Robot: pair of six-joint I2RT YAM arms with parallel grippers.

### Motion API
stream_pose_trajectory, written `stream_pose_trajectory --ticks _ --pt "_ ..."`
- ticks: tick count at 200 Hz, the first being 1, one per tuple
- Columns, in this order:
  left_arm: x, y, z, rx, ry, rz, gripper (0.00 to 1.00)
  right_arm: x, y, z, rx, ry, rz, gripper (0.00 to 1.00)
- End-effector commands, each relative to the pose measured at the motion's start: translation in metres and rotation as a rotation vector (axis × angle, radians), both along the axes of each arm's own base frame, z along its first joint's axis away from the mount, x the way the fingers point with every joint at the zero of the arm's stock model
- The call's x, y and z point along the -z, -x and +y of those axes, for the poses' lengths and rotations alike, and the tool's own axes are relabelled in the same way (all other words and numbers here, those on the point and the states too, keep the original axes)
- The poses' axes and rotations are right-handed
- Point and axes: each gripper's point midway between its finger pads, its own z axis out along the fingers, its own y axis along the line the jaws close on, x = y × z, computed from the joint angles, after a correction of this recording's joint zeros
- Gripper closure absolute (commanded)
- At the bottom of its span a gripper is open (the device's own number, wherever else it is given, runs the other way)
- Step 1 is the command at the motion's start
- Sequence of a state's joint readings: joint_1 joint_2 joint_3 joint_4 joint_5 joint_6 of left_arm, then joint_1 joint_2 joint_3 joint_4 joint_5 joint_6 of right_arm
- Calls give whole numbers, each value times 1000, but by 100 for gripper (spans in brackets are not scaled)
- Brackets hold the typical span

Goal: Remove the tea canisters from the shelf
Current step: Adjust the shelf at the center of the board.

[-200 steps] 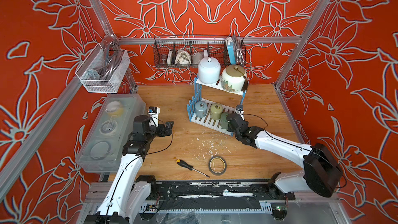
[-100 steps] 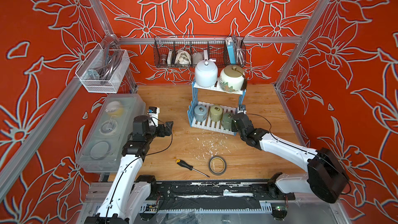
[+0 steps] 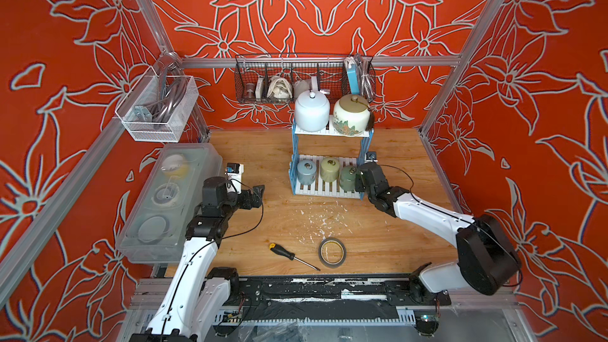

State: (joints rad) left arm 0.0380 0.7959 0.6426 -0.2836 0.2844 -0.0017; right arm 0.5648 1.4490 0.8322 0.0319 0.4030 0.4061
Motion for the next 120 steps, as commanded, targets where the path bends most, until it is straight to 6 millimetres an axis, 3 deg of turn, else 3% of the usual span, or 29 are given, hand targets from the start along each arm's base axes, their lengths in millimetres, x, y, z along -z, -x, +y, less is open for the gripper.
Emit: stream_pose_trajectory --ticks 1,120 --pt "-11 1 -4 19 1 -29 1 5 -7 30 -96 -72 19 100" --pt "-21 1 -8 53 -24 -48 1 8 -31 37 -60 -68 -4 100"
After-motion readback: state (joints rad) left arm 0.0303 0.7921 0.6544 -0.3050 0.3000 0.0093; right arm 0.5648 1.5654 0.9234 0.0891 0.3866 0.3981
